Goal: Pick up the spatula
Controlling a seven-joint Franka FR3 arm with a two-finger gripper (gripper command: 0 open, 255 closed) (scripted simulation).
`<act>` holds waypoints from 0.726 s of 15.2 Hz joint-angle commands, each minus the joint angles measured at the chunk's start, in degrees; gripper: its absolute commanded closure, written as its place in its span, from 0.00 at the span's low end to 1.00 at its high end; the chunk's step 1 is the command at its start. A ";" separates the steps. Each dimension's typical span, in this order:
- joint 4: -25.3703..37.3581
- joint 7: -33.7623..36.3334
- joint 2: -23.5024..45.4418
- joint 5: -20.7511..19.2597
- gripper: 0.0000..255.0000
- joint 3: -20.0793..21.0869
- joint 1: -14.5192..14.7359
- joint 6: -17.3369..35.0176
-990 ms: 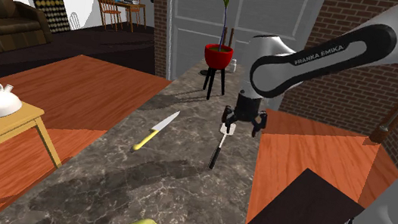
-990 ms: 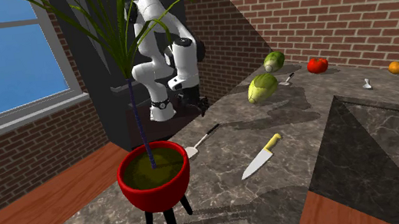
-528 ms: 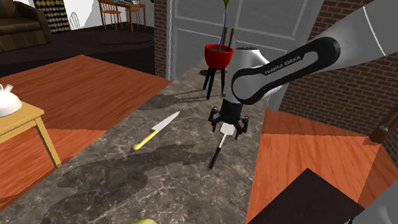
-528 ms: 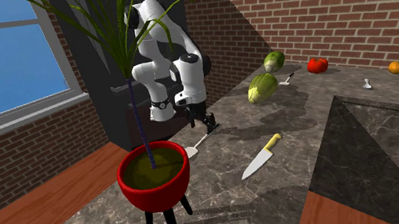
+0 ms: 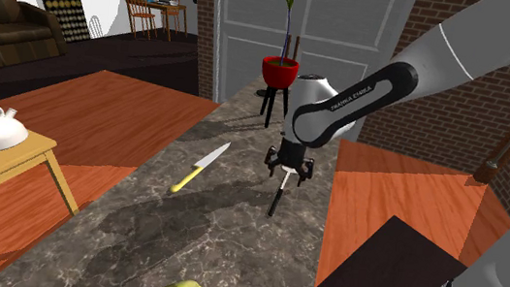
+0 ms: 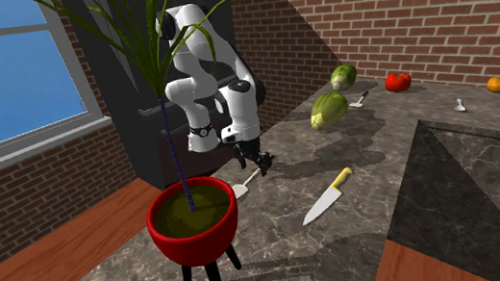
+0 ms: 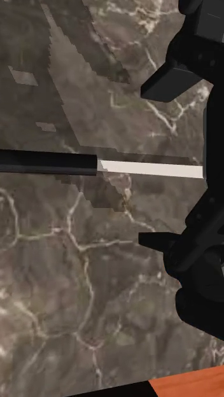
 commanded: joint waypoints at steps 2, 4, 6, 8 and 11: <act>-0.14 -0.02 0.14 -0.05 1.00 -0.03 -0.02 0.30; -0.13 -0.03 0.13 -0.04 1.00 -0.03 -0.02 0.29; -0.14 -0.03 0.13 -0.04 1.00 -0.03 -0.02 0.29; -0.14 -0.03 0.13 -0.04 1.00 -0.03 -0.02 0.29; 0.09 -0.07 -0.45 0.14 1.00 0.04 -0.03 -0.50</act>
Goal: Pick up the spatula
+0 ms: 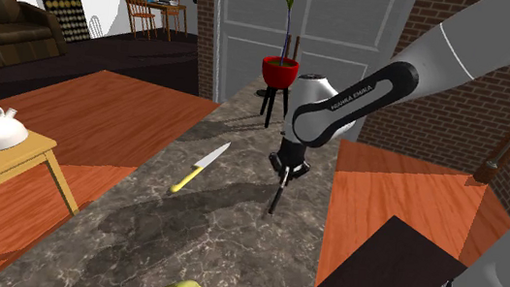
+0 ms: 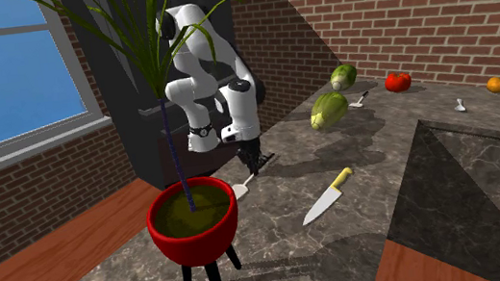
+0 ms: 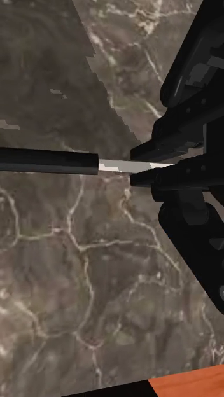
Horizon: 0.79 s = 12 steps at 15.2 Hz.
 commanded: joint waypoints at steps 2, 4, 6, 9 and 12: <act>0.38 -0.28 -1.49 0.46 1.00 0.10 -0.12 -1.82; 0.76 -0.45 -2.62 0.79 1.00 0.16 -0.19 -3.31; 1.19 -0.61 -3.72 1.10 1.00 0.20 -0.25 -4.81; 1.93 -0.81 -5.27 1.51 1.00 0.24 -0.32 -7.07; 2.78 -0.98 -6.73 1.88 1.00 0.24 -0.38 -9.34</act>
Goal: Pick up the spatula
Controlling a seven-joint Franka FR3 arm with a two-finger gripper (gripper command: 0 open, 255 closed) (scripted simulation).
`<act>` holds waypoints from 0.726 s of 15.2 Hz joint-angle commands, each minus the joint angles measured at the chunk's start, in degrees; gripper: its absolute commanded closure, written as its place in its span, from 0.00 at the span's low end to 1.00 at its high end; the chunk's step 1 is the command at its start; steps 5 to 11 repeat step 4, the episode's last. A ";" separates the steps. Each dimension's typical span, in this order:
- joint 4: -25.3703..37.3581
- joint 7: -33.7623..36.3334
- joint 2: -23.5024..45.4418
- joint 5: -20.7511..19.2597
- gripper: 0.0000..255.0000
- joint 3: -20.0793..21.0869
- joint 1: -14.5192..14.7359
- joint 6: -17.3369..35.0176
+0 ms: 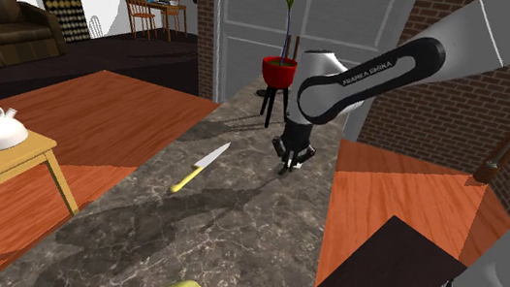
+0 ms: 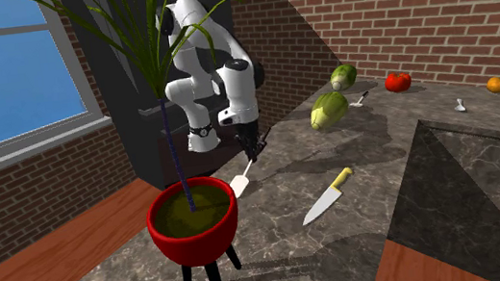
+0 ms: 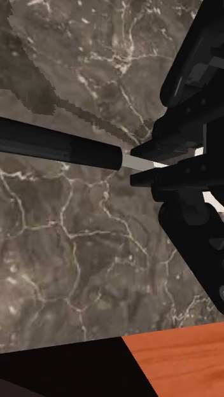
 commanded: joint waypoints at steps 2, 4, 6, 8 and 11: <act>1.10 -0.11 -1.18 0.26 1.00 -0.02 -0.05 -2.28; 1.15 -0.12 -1.25 0.27 1.00 -0.02 -0.06 -2.39; 1.15 -0.12 -1.25 0.27 1.00 -0.02 -0.06 -2.39; 1.15 -0.12 -1.25 0.27 1.00 -0.02 -0.06 -2.39; 1.15 -0.12 -1.25 0.27 1.00 -0.02 -0.06 -2.39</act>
